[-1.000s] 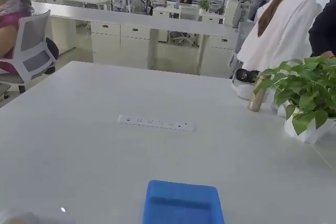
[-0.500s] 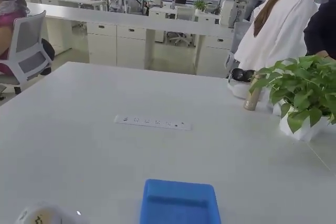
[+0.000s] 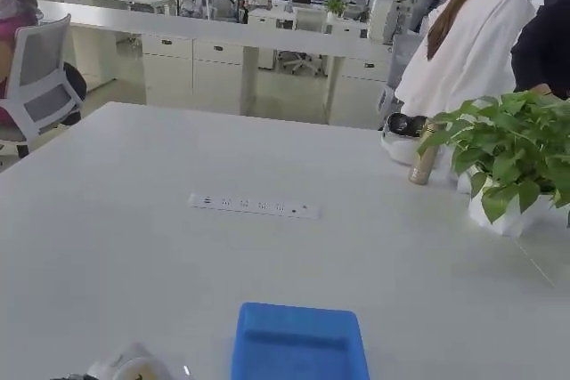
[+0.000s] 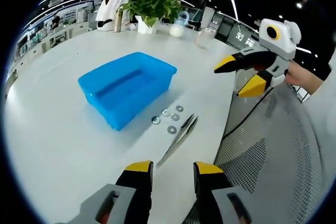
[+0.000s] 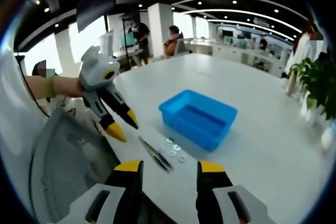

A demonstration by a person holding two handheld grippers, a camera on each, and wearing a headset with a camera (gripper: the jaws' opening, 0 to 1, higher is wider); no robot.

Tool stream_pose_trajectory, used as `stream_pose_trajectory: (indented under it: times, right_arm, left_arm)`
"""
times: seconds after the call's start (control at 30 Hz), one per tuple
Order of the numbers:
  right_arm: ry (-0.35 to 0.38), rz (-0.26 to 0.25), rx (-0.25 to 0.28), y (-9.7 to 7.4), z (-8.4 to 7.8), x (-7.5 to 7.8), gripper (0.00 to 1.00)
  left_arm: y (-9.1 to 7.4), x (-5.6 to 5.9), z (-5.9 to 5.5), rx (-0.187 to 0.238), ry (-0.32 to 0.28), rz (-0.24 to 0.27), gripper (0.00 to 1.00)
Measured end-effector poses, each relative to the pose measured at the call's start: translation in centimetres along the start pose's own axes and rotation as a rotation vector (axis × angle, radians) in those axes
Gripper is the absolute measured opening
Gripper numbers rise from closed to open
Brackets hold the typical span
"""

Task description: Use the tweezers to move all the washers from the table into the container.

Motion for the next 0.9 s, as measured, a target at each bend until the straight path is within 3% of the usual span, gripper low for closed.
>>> stream_pose_trajectory:
  times: [0.33,0.63,0.9]
  right_arm:
    - [-0.002,0.005,-0.007,0.5,0.2,0.1,0.37]
    - [0.004,0.009,-0.017,0.6,-0.3,-0.2,0.37]
    - [0.010,0.001,-0.021,0.3,-0.5,-0.1,0.37]
  left_arm:
    - [1.5,-1.1,-0.2,-0.042,0.043,0.032,0.25]
    - [2.2,-1.3,-0.1,-0.137,0.180,0.074,0.21]
    - [2.4,-1.6,0.3,-0.151,0.226,0.088,0.13]
Point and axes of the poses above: the centre of the closed fingertips' face, and the gripper's own axes: y roughly forward along the fingers, x roughly to its right, z roughly out of its top, the point moved 6 cm from there along -y, roughly backward along the fingers, and after that the axes turned 2 degrees about -y, right-handed, at the moved point
